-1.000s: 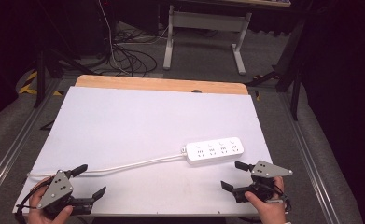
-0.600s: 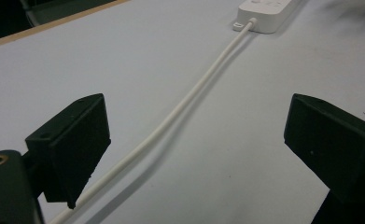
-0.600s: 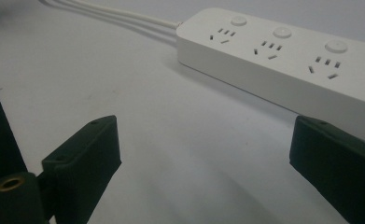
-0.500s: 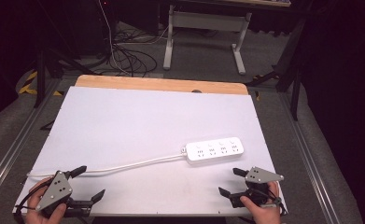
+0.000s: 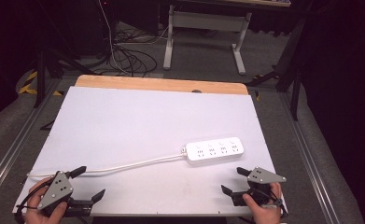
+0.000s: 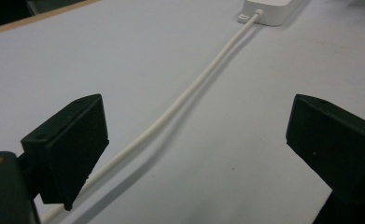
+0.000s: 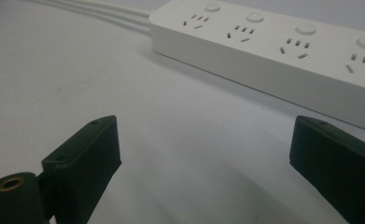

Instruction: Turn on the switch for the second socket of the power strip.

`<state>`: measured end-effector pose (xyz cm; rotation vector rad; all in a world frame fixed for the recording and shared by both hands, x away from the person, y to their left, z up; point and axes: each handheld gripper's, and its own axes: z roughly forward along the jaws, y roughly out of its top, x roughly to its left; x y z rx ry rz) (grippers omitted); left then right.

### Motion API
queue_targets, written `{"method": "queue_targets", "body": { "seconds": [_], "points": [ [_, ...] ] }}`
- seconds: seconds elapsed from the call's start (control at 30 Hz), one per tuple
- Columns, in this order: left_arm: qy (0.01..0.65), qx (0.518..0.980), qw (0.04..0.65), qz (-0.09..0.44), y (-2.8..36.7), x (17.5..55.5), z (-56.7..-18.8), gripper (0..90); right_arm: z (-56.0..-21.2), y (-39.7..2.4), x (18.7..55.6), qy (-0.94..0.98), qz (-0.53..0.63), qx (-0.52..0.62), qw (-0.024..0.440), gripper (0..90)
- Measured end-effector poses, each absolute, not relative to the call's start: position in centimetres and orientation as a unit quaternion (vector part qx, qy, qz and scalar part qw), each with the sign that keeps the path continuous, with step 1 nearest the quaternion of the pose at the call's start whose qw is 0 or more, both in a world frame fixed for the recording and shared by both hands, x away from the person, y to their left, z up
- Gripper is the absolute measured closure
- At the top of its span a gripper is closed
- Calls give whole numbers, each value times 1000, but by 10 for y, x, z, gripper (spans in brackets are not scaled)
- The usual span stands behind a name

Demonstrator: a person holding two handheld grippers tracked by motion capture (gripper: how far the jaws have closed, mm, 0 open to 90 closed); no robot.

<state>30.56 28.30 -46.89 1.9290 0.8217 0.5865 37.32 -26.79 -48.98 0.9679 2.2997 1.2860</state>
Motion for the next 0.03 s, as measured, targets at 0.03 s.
{"method": "queue_targets", "body": {
  "seconds": [0.03],
  "points": [
    [337,785,465,233,283,306,-469,59,-490,-268,373,808,452,340,167,92]
  ]
}}
